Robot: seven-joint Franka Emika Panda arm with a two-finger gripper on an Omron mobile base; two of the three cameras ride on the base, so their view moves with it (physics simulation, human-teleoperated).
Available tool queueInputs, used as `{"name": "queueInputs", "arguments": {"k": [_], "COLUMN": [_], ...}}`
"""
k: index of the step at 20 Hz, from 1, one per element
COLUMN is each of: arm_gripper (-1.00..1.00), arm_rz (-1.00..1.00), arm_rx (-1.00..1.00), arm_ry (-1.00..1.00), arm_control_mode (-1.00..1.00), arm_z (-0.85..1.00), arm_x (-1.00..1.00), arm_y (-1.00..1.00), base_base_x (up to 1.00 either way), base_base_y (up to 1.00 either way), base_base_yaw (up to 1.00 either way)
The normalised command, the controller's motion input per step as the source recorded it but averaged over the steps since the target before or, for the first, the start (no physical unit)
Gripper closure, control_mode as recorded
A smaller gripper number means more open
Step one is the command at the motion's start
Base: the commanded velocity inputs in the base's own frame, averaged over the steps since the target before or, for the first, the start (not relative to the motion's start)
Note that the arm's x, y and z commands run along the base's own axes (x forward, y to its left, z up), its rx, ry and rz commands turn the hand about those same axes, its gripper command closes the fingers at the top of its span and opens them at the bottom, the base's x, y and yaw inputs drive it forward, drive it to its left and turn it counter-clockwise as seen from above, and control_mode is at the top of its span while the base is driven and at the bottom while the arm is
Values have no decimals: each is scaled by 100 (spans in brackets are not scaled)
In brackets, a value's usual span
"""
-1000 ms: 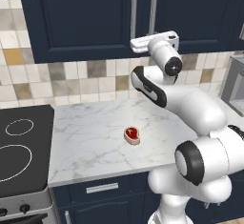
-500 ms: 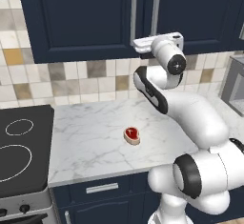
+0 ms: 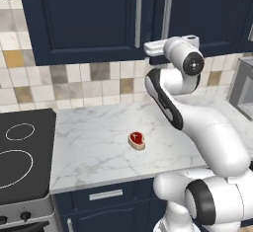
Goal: Retrieve the tupperware from the cabinet, then place the raw meat into the tupperware to avoid contamination.
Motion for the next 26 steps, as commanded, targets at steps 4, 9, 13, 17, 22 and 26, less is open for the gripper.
{"name": "queueInputs", "arguments": {"k": [4,9,13,17,22,26], "arm_gripper": [100,100,100,100,100,100], "arm_rz": [0,0,0,-3,-6,-5], "arm_rx": [0,0,0,0,0,0], "arm_ry": [9,7,6,6,3,2], "arm_control_mode": [-100,-100,-100,-100,-100,-100], "arm_z": [0,0,0,-3,-11,-13], "arm_x": [-43,-46,-52,-48,-41,-40], "arm_y": [-17,-16,-29,-45,-65,-65], "base_base_x": [0,0,0,0,0,0], "base_base_y": [0,0,0,0,0,0], "base_base_yaw": [0,0,0,0,0,0]}}
